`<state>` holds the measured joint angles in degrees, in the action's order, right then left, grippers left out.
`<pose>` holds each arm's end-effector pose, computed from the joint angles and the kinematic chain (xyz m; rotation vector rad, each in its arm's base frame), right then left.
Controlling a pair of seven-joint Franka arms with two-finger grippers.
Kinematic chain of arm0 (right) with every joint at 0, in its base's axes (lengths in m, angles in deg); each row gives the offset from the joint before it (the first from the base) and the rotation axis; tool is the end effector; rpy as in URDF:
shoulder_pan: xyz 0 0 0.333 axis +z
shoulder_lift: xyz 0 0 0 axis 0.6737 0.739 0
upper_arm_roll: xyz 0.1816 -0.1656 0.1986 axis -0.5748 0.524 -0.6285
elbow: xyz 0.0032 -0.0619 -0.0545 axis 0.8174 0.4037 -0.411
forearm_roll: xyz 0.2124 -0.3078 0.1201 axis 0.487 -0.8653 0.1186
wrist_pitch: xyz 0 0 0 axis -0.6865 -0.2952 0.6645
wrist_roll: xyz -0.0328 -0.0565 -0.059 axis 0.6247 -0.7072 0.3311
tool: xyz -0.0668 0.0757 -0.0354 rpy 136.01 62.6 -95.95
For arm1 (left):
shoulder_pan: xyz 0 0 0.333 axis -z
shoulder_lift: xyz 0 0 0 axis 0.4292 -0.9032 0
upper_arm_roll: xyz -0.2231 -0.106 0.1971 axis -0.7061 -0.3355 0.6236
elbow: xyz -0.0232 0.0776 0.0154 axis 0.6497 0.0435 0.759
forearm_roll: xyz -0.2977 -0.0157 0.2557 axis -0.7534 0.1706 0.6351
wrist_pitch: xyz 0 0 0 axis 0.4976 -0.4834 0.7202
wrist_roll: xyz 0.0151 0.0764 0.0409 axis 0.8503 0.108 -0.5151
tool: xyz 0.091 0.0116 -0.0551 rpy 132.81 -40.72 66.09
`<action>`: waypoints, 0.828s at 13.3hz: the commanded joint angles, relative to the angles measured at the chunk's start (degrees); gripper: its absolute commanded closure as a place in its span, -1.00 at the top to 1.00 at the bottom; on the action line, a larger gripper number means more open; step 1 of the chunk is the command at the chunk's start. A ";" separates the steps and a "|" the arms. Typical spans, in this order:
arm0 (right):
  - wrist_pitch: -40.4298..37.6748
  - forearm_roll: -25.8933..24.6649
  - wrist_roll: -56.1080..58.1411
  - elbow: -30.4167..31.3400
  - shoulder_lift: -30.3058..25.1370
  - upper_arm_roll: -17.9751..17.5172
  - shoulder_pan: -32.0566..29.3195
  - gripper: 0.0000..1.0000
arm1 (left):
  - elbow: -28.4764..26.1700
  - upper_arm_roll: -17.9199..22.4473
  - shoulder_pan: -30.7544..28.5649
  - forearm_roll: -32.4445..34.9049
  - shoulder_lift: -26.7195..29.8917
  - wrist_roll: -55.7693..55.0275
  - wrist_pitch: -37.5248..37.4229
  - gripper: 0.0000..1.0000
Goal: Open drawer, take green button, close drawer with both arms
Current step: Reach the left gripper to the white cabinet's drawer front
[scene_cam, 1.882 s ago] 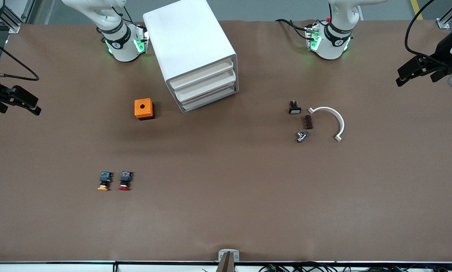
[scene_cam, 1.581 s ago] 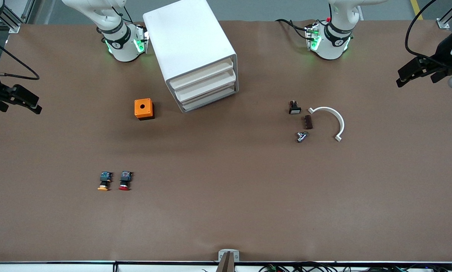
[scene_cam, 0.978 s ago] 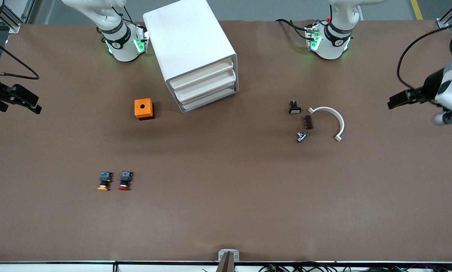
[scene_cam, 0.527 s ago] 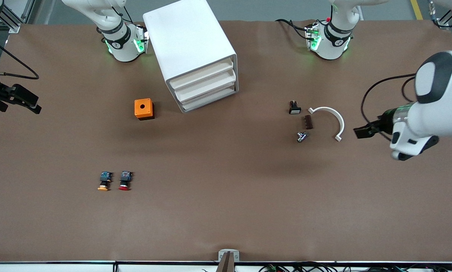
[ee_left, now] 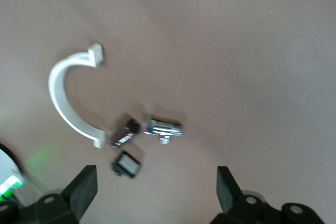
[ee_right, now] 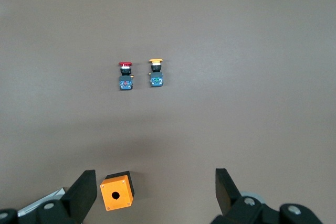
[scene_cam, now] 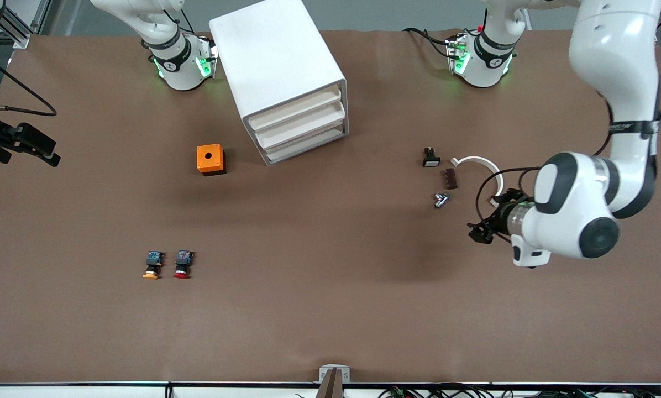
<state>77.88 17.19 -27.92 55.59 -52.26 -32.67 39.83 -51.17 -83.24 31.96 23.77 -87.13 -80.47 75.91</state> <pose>0.5566 -0.0175 0.6301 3.1307 -0.1282 0.1245 0.6551 -0.1587 0.3172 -2.6872 -1.3342 0.6561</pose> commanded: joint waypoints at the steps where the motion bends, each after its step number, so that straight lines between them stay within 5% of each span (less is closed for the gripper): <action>1: -0.75 0.01 0.32 -0.39 -0.20 -0.72 -0.99 1.00 | 2.75 0.16 3.72 -2.65 -3.92 -12.93 2.52 0.99; 7: -0.57 0.01 0.32 -0.30 -0.12 -0.63 -0.99 1.00 | 0.74 0.24 10.84 -29.18 -7.09 -34.72 6.22 0.95; 11: -0.57 0.01 0.32 -0.21 -0.12 -0.63 -1.08 1.00 | 0.64 0.16 16.99 -31.66 -10.69 -56.18 5.96 0.95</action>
<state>77.84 17.20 -27.92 55.62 -52.25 -32.66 39.82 -50.74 -83.51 46.07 -5.93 -96.13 -129.40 82.12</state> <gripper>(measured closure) 0.000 0.022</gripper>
